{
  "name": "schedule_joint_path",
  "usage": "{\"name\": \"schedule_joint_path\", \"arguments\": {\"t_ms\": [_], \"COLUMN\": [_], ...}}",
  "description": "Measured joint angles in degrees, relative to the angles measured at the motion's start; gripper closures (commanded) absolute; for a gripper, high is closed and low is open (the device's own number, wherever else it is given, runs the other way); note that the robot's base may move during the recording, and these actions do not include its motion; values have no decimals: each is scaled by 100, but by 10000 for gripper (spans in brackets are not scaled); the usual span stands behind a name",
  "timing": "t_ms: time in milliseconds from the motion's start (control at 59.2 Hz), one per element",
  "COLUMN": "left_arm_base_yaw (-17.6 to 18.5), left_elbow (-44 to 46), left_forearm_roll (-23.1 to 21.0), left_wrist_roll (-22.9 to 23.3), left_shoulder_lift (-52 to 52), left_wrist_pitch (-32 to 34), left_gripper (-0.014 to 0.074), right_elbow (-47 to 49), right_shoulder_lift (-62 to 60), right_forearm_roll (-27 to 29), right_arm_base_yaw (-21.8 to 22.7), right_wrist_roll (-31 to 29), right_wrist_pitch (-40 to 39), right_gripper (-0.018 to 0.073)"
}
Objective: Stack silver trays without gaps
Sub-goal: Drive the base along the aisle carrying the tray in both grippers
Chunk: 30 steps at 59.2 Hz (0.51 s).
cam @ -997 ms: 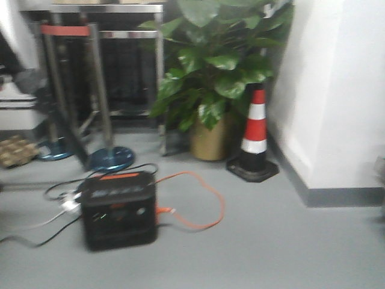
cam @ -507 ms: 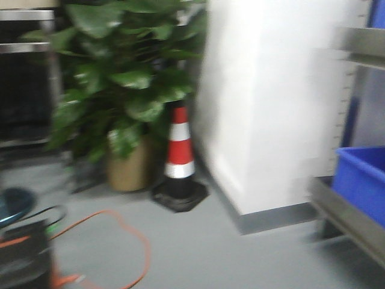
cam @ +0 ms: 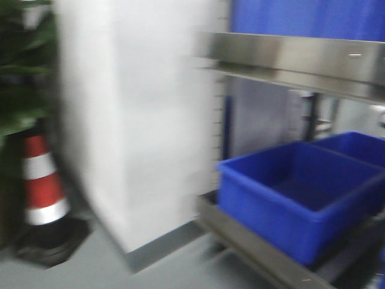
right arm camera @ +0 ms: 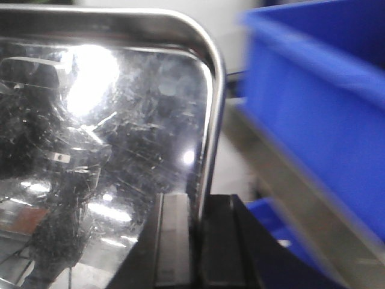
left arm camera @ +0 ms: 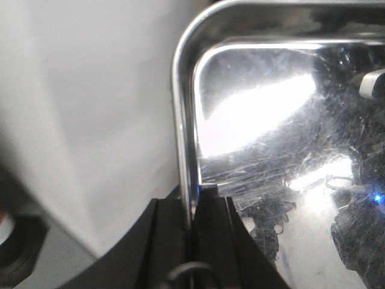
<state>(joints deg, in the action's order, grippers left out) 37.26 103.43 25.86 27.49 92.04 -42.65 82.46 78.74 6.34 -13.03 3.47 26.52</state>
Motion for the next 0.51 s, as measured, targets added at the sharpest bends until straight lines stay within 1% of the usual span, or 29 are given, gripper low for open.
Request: {"name": "schedule_joint_path", "arguments": {"t_ms": [507], "left_arm_base_yaw": [0], "left_elbow": [0], "left_forearm_roll": [18], "left_wrist_roll": [0], "left_shoulder_lift": [0], "left_wrist_pitch": [34], "left_gripper": [616], "right_elbow": [0], "right_shoulder_lift": [0], "right_forearm_roll": [0], "right_arm_base_yaw": [0], "right_wrist_roll": [12], "right_wrist_pitch": [0], "right_gripper": [640]}}
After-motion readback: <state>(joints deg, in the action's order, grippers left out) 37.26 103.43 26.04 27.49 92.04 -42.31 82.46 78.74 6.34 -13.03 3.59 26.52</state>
